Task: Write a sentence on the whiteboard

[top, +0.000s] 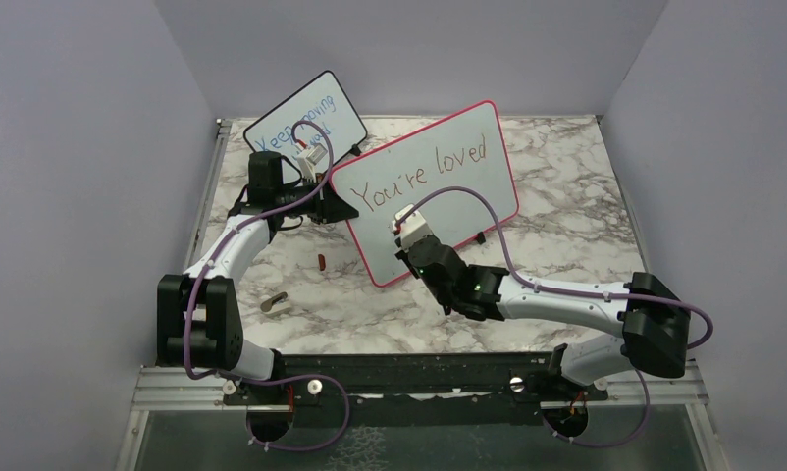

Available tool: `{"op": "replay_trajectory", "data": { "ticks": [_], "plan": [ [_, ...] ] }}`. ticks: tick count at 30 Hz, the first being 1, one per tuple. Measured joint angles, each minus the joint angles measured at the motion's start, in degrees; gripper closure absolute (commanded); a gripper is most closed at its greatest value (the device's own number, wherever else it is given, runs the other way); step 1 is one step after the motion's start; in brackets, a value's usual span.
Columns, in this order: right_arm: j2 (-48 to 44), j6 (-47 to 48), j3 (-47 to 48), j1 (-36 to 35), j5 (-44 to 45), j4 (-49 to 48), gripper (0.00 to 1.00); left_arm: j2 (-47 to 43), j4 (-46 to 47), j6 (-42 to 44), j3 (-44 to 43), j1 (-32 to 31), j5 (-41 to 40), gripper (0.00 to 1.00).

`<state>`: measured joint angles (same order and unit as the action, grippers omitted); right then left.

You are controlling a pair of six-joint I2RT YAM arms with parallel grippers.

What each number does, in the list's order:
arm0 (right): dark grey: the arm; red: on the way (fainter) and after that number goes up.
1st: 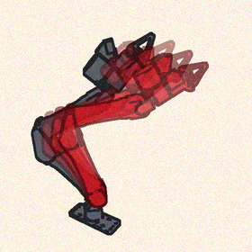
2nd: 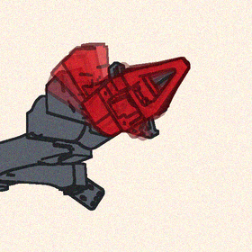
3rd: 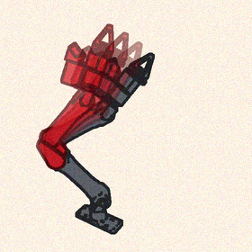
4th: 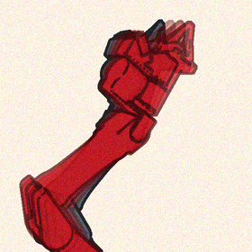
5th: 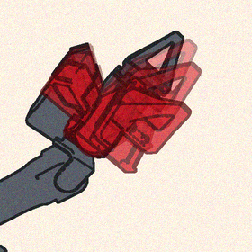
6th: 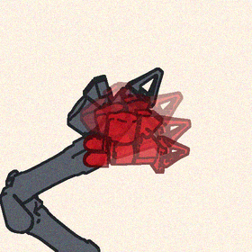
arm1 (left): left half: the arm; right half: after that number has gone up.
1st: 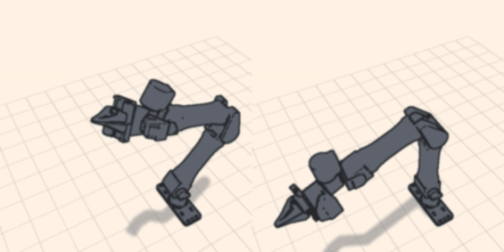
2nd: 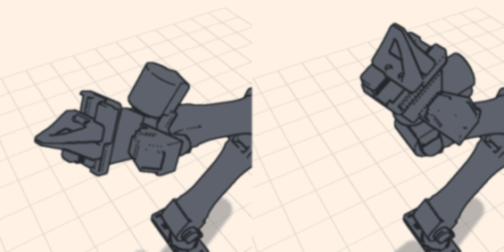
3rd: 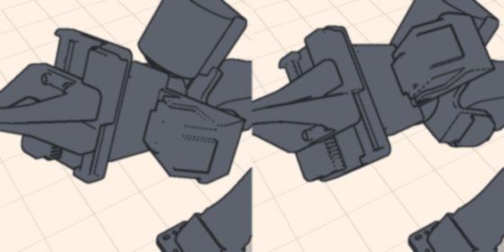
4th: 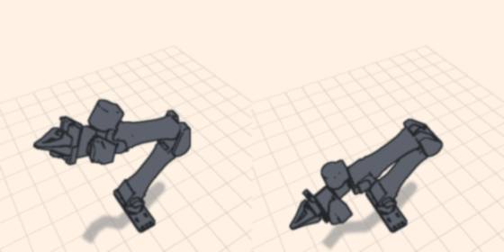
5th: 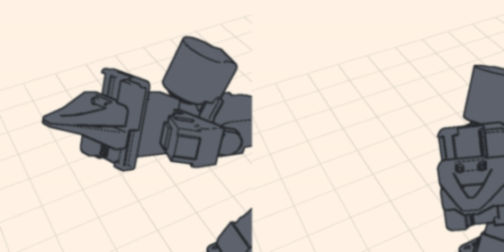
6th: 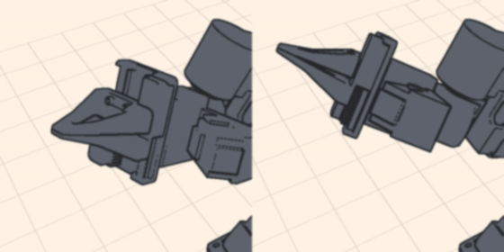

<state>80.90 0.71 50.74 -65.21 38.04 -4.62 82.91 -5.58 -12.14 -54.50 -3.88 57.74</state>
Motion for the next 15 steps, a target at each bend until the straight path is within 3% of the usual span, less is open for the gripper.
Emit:
{"op": "replay_trajectory", "data": {
  "ticks": [15],
  "plan": [
    [-0.98, -2.43, -0.31, 0.0, 0.11, 1.42, 1.0, 0.0, 0.02, 0.0, 0.0, 0.0, 0.0, 1.0]
  ]
}}
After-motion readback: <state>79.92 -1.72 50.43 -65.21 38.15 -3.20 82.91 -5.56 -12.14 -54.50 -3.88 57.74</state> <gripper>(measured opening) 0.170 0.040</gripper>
